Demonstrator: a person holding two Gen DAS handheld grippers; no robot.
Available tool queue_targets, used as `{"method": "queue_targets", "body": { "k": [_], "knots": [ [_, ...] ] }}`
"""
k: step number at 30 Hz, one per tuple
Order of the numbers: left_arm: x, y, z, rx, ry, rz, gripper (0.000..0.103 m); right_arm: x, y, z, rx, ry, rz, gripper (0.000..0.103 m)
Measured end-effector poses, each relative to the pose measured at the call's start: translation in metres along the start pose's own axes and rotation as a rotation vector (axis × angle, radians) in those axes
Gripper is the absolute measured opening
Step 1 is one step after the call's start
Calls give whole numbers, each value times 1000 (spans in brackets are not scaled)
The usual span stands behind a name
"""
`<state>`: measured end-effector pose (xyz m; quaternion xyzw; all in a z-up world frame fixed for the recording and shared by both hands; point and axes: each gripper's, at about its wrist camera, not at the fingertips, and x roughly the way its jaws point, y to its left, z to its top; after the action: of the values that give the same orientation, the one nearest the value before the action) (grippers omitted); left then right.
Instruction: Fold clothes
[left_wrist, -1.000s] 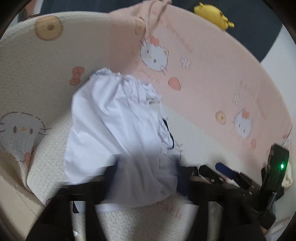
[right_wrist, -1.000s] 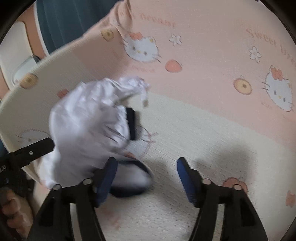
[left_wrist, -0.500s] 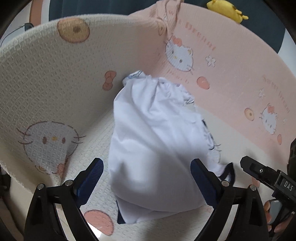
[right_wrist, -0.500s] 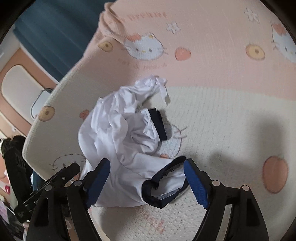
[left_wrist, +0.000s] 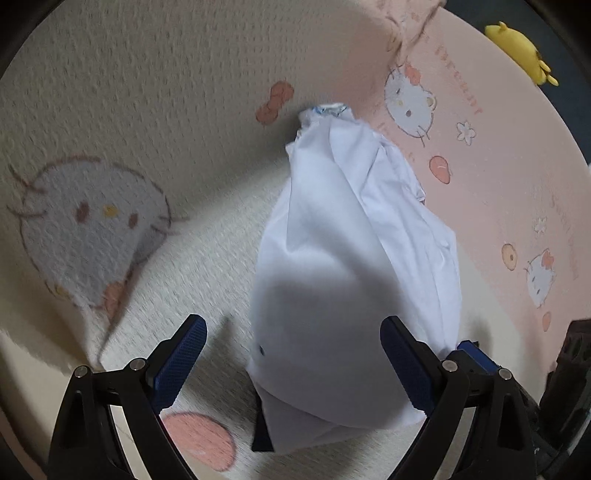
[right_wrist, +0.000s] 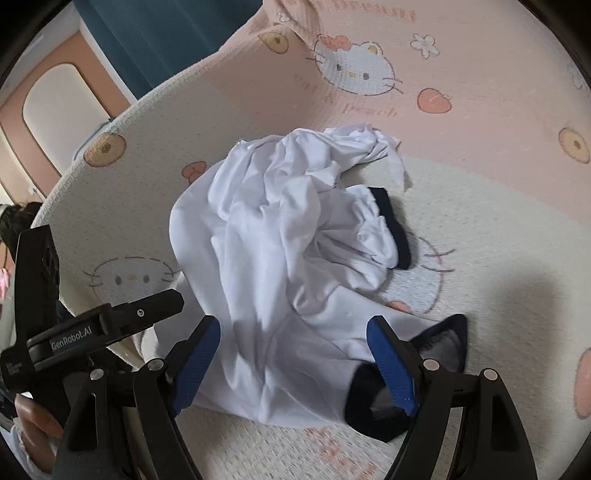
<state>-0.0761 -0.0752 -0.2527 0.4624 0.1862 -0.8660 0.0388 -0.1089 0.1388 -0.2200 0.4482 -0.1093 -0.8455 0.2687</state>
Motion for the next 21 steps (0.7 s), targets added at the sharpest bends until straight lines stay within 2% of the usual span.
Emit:
{"method": "queue_targets", "body": {
  "k": [4,6,8,10,12,14,15,16,17,18,20,21],
  "knots": [
    [3,-3,1,60,-13,-15,92,22,-6,-2,31,67,8,81],
    [6,-6,4,103,-13,-12,77,31,-13,-3,74,91,29,81],
    [14,-10,8,135,7,5,69,32,-18,0,111,71,37,81],
    [21,-9,12,126,24,-8,69,34,-22,3,138,57,44,81],
    [23,-8,13,104,30,-35,58,38,-24,6,144,49,37,79],
    [25,-8,13,84,32,-62,49,42,-23,7,127,41,19,64],
    [25,-10,12,85,33,-66,41,43,-23,7,114,41,11,57],
    [24,-12,10,93,35,-72,36,45,-22,7,104,43,21,41],
    [24,-14,8,100,37,-78,27,46,-22,7,96,45,34,22],
    [22,-16,7,114,36,-80,23,48,-22,8,98,51,70,17],
    [17,-23,6,159,27,-71,13,46,-18,8,79,48,56,11],
    [14,-26,5,173,25,-75,11,46,-16,8,69,46,49,10]
  ]
}}
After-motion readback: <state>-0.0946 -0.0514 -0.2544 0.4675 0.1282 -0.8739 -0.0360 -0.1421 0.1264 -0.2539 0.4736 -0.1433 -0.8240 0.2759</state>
